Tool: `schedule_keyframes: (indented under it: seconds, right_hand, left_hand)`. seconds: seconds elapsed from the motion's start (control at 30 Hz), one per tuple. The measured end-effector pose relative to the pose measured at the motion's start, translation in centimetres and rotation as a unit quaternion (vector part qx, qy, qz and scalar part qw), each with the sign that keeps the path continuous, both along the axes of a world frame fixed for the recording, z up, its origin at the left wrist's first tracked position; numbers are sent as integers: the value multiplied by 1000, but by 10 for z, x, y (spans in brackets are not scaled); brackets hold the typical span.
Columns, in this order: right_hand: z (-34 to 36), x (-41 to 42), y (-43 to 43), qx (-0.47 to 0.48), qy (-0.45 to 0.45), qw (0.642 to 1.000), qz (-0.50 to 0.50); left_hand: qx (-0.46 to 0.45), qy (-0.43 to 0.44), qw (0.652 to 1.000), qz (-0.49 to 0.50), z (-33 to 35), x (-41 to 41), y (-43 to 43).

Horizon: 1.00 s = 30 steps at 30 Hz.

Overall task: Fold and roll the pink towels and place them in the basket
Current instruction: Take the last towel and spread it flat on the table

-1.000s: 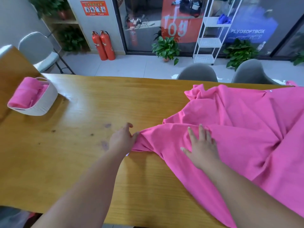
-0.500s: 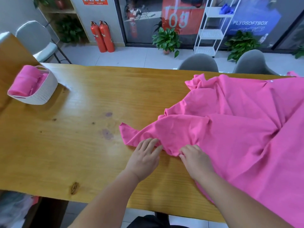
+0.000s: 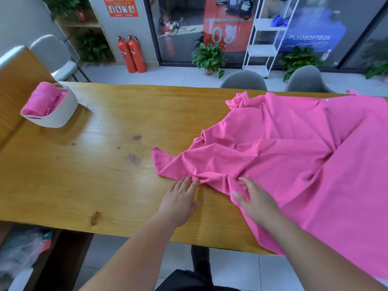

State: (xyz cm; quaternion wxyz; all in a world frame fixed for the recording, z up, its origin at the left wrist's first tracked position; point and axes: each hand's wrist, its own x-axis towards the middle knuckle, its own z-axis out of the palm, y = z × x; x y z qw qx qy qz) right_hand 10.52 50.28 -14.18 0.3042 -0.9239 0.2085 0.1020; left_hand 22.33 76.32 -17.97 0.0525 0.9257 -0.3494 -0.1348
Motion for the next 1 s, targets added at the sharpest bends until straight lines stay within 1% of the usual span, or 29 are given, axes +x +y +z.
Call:
schedule_keyframes:
  seconds: [0.07,0.13,0.2,0.27,0.37,0.43,0.5,0.57,0.63,0.67,0.7,0.73,0.8,0.87,0.9,1.0]
  right_hand:
    - [-6,-22,9,-65,51,994,78]
    - [-11,-39,16,-109,95,982,122]
    - [-14,-52,19,-146,111,975,124]
    - [-20,-63,18,-184,109,971,105]
    - [-26,-72,19,-232,95,962,107]
    - [-28,-79,22,-270,56,952,131]
    - [-28,-82,27,-291,10,944,155]
    - [-31,-86,35,-298,-74,938,161]
    - [-29,-91,43,-298,-153,926,177]
    - [-29,-93,47,-287,-163,925,191]
    - [-32,-97,48,-275,-160,925,208]
    - [-31,-101,50,-256,-137,933,211]
    - [-30,-110,49,-228,-76,953,185]
    - [-28,-118,47,-209,-19,962,174]
    - [-29,-120,46,-209,-9,961,180]
    - [-23,-125,53,-223,28,956,188]
  left_hand:
    - [10,10,1000,17,0,-5,2]
    - [-5,-5,1000,30,2,-8,7]
    - [-5,-30,999,28,2,-13,17]
    - [3,-58,998,22,0,-22,34]
    - [43,-95,994,15,0,-33,64]
    - [77,-117,990,20,2,-39,79]
    - [84,-136,987,31,6,-47,87]
    - [57,-159,985,29,9,-61,88]
    - [15,-167,986,0,13,-79,84]
    - [-2,-163,986,-25,13,-89,80]
    - [-14,-155,986,-56,12,-98,76]
    - [-19,-145,985,-87,9,-108,72]
    - [-7,-109,987,-119,1,-123,67]
    - [11,-79,991,-106,-6,-134,69]
    - [17,-71,993,-94,-8,-138,71]
    - [22,-79,993,-90,-8,-148,79]
